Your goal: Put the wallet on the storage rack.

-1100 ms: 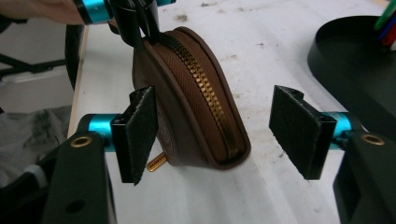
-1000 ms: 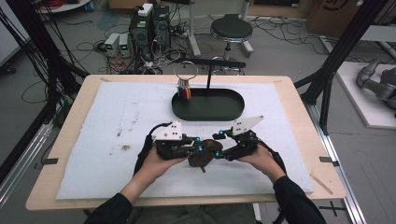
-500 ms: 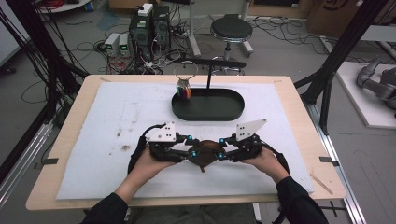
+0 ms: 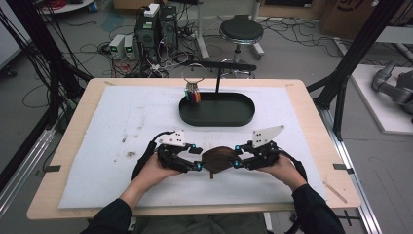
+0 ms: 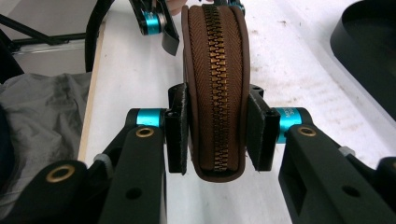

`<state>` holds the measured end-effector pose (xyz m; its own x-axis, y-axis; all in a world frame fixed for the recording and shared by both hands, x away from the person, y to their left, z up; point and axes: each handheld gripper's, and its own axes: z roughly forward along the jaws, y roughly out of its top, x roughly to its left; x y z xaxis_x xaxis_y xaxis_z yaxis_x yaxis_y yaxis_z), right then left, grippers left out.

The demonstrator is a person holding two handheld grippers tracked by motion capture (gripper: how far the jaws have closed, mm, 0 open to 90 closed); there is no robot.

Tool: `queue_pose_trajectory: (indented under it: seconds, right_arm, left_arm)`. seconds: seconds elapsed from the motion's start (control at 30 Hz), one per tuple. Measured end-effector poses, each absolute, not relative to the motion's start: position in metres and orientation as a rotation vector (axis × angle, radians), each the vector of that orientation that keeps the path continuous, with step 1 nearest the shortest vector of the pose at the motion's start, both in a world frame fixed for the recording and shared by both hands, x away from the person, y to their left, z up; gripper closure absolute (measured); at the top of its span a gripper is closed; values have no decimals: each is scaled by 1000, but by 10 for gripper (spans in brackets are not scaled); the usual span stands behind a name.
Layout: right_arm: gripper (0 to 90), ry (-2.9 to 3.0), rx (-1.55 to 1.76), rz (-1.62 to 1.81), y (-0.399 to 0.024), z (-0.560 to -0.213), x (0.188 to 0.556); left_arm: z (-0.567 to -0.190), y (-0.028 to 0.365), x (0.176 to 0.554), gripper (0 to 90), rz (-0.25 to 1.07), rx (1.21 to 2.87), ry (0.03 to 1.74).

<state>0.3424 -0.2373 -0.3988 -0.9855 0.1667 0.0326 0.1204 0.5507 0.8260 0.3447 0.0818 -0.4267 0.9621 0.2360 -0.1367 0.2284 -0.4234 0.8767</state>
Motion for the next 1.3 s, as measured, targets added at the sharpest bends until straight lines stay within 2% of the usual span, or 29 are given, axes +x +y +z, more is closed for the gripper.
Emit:
queue_pose_trajectory:
  seconds: [0.13,0.17,0.2,0.27,0.3,0.33,0.6,0.93,1.07,1.1,1.17,1.27,1.3]
  right_arm:
    - [650,2727,267,1442,-240,-400,344]
    - [647,2726,266,1439,-241,-400,344]
    - [637,2725,268,1425,-241,-400,344]
    - [631,2729,269,1417,-242,-400,344]
    - [614,2727,267,1407,-243,-401,344]
    - [561,2726,282,1391,-245,-400,344]
    - [434,2681,279,1412,-252,-387,340]
    - [379,2667,263,1435,-241,-376,334]
    - [397,2674,264,1429,-233,-377,334]
    - [493,2690,268,1418,-230,-379,334]
    - [581,2685,251,1440,-231,-379,334]
    - [614,2670,246,1479,-233,-378,333]
    - [649,2654,243,1542,-235,-376,333]
  left_arm:
    - [-434,73,349,450,-16,2022,308]
    - [-436,71,349,484,-30,2025,283]
    - [-435,70,348,589,-28,2028,261]
    - [-433,70,345,601,-9,2033,230]
    - [-432,70,345,637,-8,2032,221]
    - [-431,69,344,661,-4,2035,216]
    - [-413,65,336,673,39,2086,152]
    - [-398,64,332,676,81,2149,157]
    - [-397,63,331,676,80,2147,139]
    - [-396,63,330,675,80,2139,135]
    - [-395,63,330,672,82,2127,135]
    - [-394,68,331,655,74,2072,139]
    - [-393,72,332,595,61,1996,179]
